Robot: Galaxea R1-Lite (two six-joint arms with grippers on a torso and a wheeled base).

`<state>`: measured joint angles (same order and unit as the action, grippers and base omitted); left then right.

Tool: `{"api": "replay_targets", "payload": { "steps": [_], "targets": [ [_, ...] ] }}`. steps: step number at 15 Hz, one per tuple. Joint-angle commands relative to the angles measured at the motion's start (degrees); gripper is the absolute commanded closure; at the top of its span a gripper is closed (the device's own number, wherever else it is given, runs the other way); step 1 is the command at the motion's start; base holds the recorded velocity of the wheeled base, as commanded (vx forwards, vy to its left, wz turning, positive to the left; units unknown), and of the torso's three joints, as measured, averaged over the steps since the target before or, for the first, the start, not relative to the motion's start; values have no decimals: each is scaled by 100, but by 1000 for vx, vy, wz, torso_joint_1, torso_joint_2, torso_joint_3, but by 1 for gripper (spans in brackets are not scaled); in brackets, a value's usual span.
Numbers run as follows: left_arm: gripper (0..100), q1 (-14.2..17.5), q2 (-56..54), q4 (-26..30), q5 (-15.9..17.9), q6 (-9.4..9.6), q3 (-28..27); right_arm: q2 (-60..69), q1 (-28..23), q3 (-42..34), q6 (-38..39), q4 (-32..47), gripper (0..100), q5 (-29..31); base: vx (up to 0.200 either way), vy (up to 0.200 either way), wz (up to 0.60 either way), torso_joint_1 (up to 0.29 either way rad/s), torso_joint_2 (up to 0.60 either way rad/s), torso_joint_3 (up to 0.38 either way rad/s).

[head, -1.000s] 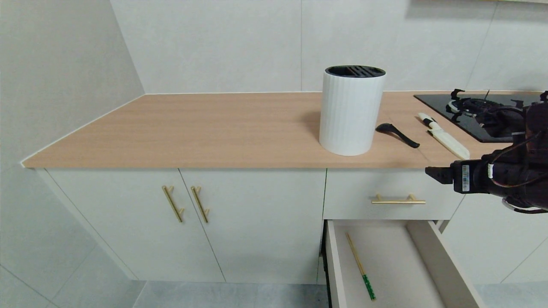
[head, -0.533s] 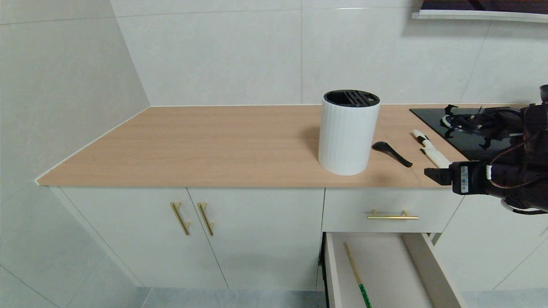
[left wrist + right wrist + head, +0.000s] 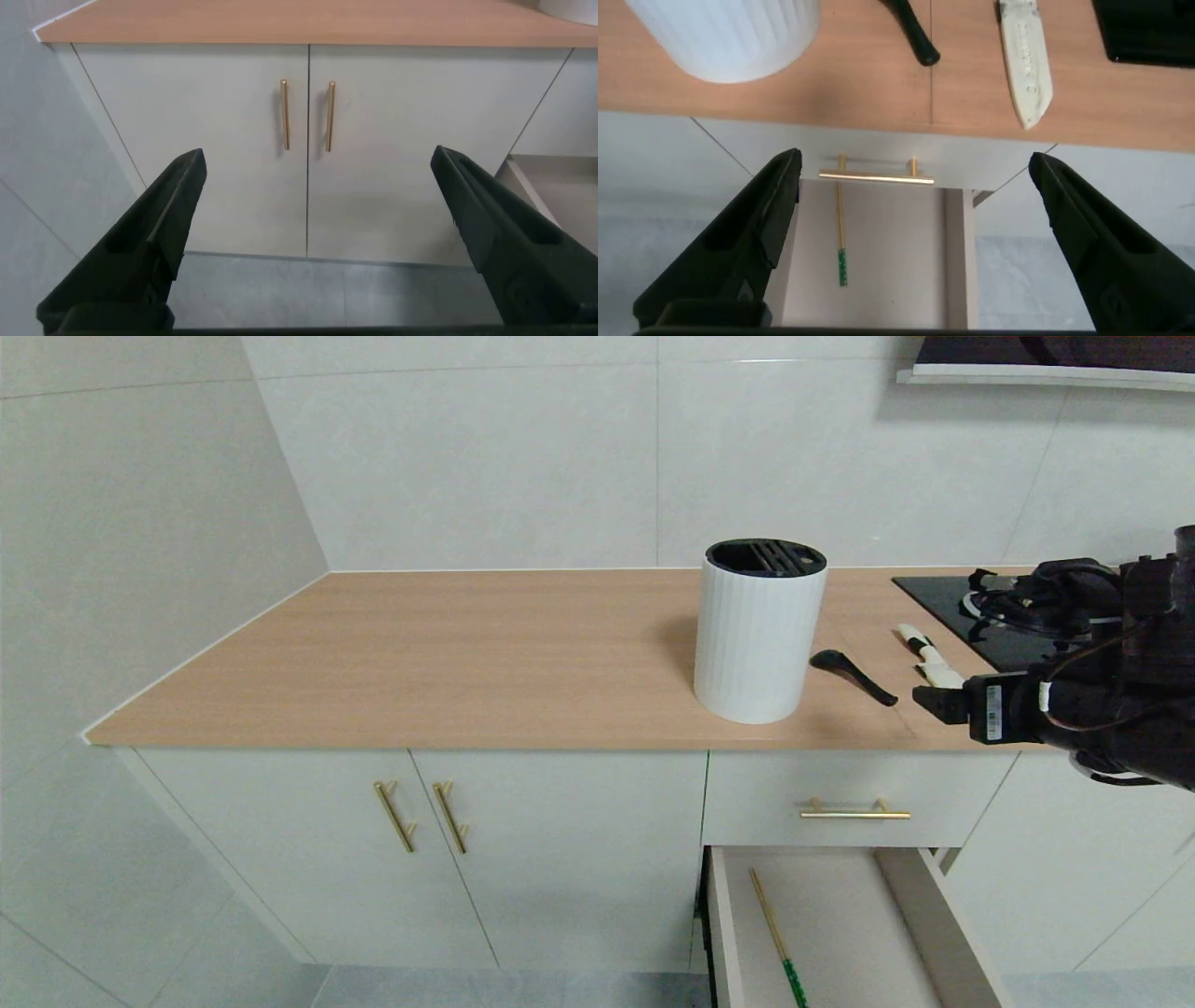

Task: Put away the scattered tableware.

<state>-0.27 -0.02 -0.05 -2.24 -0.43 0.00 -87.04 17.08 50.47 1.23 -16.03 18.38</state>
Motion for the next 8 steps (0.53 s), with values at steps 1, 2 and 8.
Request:
{"api": "replay_targets", "payload": {
  "steps": [1, 2, 8],
  "targets": [
    [0, 0, 2, 5, -4, -1, 0, -524, -187, 218, -44, -383, 0, -335, 0, 0, 0, 0, 0, 0],
    [0, 0, 2, 5, -4, -1, 0, -665, -398, 367, -106, -498, 0, -678, 0, 0, 0, 0, 0, 0],
    [0, 0, 2, 5, -4, -1, 0, -1667, -996, 1299, -519, -665, 0, -2076, 0, 0, 0, 0, 0, 0]
  ]
}}
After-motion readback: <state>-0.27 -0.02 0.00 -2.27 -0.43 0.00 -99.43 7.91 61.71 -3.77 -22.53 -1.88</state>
